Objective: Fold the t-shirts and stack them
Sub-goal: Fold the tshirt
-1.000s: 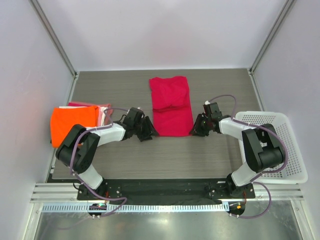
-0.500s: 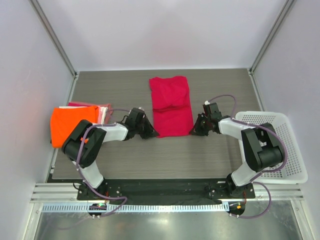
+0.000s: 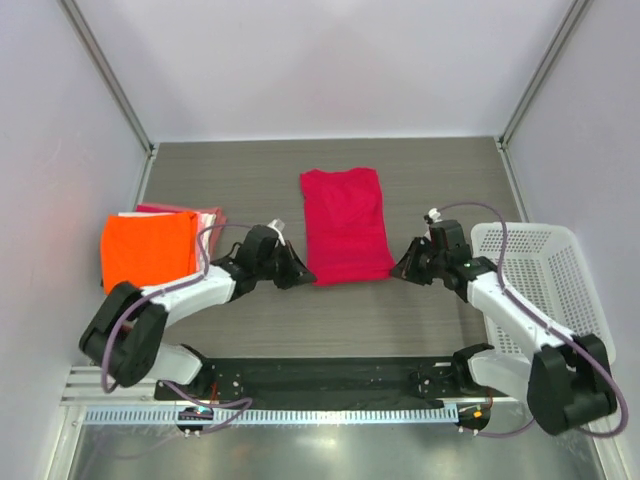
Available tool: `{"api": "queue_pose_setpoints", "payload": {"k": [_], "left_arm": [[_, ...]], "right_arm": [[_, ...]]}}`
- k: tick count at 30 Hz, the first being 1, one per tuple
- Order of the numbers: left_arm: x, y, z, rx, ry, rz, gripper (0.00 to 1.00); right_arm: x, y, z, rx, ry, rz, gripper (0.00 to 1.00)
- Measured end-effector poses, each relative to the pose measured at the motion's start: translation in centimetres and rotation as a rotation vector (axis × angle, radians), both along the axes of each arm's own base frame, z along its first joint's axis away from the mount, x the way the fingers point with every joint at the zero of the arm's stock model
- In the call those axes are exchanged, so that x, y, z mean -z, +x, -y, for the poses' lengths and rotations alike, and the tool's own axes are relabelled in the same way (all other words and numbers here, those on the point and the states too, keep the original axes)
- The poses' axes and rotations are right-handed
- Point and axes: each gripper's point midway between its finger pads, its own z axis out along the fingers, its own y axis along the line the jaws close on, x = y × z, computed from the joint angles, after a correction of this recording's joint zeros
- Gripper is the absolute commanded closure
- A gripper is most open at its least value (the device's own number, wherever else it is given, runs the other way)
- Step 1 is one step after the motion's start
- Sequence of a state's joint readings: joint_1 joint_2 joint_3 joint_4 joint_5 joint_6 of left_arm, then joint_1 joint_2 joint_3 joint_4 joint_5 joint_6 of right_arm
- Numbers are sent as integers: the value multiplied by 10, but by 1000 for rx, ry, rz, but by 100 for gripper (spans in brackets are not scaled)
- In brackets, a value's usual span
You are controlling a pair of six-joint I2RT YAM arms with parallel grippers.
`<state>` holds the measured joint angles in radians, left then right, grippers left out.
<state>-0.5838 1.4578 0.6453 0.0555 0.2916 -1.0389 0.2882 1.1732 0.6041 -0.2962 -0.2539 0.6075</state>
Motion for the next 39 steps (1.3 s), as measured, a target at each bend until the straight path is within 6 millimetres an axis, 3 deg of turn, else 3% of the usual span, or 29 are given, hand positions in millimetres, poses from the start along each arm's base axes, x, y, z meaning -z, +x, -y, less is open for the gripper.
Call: {"api": "queue_pose_setpoints", "payload": {"k": [4,9,12,16,22,30,37,38,39], "left_arm": [[-43,-19,1,33,-53,73,100],[-91,-42,-4,62,-132,149,100],[-108,-51,-8,65,-162,165,100],[-117,-52,-10,60,-146,148,100],[-128,-19,-19,-2,-125,150,100],[-103,23,-28,-58,-65,77,100],[-97,91,-44,-131,-43,49,99],[-96,104,-45,-139,-40,48,96],[-95,115,-45,-145,-39,51,69]], "right_arm": [[-32,-15,3,-7,29,74,99],[-58,-35,6,-19,47,103,99],[-79,-38,6,-21,53,124,99],[-107,-25,4,-19,49,157,99],[-117,12,-2,-17,12,131,99],[-92,75,-17,-25,-52,47,99],[-76,145,-32,-16,-62,34,99],[-74,157,-33,-12,-62,37,99],[-73,171,-35,-6,-62,46,89]]}}
